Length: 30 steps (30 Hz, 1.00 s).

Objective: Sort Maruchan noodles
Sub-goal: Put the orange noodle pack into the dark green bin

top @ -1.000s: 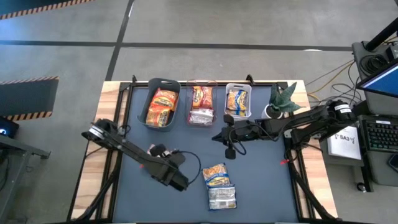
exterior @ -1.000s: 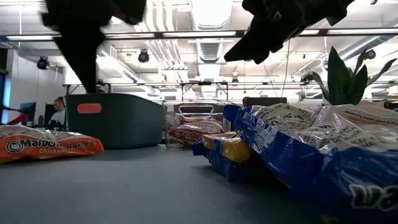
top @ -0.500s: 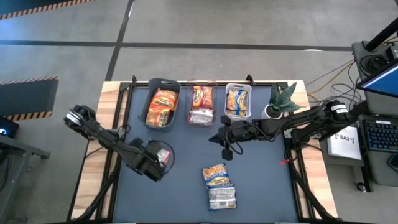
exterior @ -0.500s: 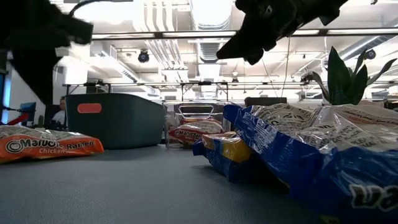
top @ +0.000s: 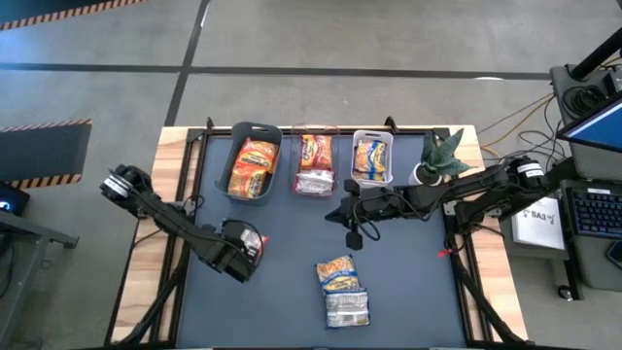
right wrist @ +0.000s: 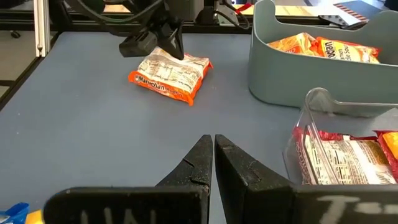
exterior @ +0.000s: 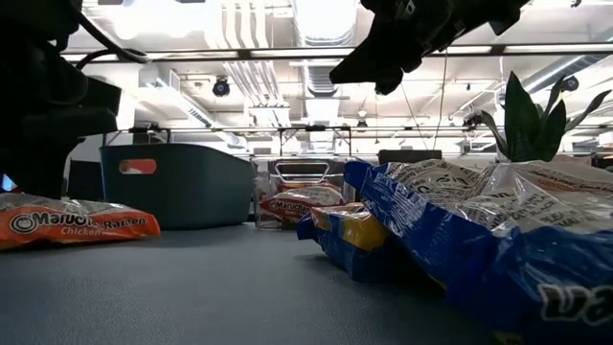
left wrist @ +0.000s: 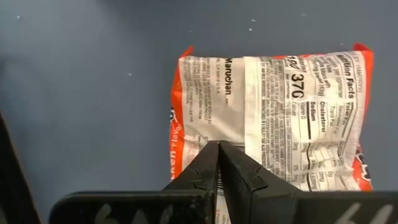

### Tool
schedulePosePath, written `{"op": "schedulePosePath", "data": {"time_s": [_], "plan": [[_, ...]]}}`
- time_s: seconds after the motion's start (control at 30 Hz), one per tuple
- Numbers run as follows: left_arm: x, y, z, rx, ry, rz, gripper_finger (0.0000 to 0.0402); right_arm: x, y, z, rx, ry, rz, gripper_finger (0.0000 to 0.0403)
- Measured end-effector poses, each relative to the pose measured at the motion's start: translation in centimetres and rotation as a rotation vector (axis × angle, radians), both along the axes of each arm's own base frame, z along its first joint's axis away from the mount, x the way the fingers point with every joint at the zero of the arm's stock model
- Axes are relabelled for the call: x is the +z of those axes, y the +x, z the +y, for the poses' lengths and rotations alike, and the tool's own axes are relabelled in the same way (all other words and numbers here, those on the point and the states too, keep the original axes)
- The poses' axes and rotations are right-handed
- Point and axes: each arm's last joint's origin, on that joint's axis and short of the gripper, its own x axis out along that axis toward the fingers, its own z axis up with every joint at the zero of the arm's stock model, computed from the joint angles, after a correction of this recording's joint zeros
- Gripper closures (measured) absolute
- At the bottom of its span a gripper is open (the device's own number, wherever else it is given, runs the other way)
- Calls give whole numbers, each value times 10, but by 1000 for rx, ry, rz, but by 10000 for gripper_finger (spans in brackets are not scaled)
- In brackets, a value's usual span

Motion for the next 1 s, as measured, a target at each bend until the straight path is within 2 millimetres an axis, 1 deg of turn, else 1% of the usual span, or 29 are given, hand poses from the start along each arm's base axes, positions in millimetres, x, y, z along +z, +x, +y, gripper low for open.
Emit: {"op": "schedulePosePath", "data": {"time_s": [0.13, 0.23, 0.3, 0.37, 0.4, 0.53, 0.6, 0.7, 0.77, 0.87, 1.0], "plan": [[-3, 7, -4, -25, 2, -34, 401, 0, 0, 0, 0, 0, 0, 394], [-1, 22, -12, -25, -19, -141, 401, 0, 0, 0, -3, 8, 0, 394], [0, 33, -17, -57, 3, -207, 401, 0, 0, 0, -8, 18, 0, 394], [8, 45, -24, -108, 41, -274, 401, 0, 0, 0, -13, 35, 1, 394], [13, 47, -25, -141, 59, -262, 401, 0, 0, 0, -9, 50, 2, 394], [31, 51, -26, -292, 114, -173, 401, 0, 0, 2, 13, 156, 12, 394], [39, 52, -29, -430, 124, -135, 401, 0, 0, 2, 5, 194, 14, 394], [41, 51, -39, -698, 132, -70, 401, 4, 4, 2, -2, 225, 6, 394], [38, 48, -42, -799, 152, -36, 401, 8, 10, 3, -4, 233, -3, 394], [31, 42, -38, -811, 164, 9, 401, 11, 26, 5, -7, 240, -4, 394], [20, 37, -36, -795, 159, 0, 401, 6, 50, 6, -32, 264, 63, 394]]}}
